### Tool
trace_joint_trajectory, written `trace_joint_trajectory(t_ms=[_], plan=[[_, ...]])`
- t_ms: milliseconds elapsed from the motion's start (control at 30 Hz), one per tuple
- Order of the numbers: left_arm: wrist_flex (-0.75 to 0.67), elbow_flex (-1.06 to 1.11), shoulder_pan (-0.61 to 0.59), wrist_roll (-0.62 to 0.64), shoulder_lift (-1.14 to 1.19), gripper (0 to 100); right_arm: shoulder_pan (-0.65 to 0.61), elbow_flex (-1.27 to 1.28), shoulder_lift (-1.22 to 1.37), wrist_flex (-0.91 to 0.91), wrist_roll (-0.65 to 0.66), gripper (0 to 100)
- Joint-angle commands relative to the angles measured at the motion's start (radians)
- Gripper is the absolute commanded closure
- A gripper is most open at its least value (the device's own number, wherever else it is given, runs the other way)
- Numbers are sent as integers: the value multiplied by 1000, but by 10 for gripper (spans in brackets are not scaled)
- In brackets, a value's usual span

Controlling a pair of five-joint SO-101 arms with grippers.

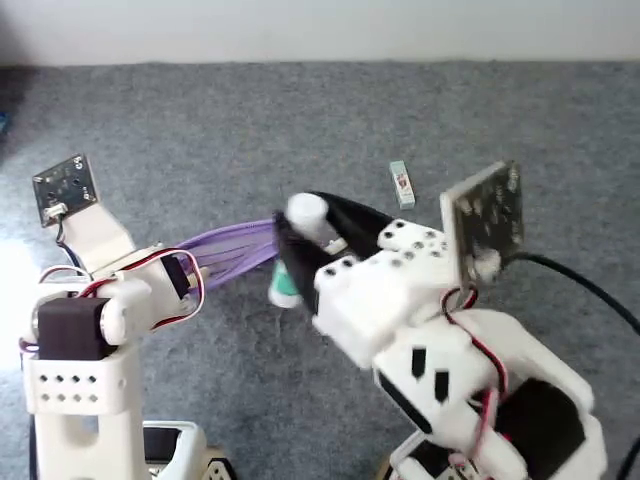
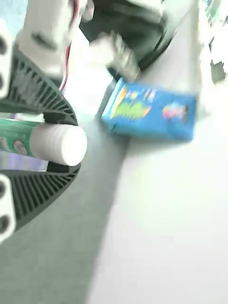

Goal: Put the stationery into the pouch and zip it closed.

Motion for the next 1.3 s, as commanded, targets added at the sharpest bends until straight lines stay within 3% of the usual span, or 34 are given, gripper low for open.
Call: trace_joint_trajectory(t_ms=[0,133,367,633,800,1000,1267], plan=[[-25,1,-6,12,-9,987,-110,28,5,-143,153,991],[-25,1,-6,12,-9,987,-171,152,13,-311,285,991],[-25,1,-6,12,-12,987,-182,420,13,-691,397,991],[-25,1,-6,12,-12,987,-153,661,4,-872,506,991],[-25,1,-6,12,-12,987,-79,721,4,-835,552,968],[-25,1,-6,12,-12,987,2,689,-22,-671,545,747],[-25,1,-6,12,-12,987,15,594,-97,-545,440,845]])
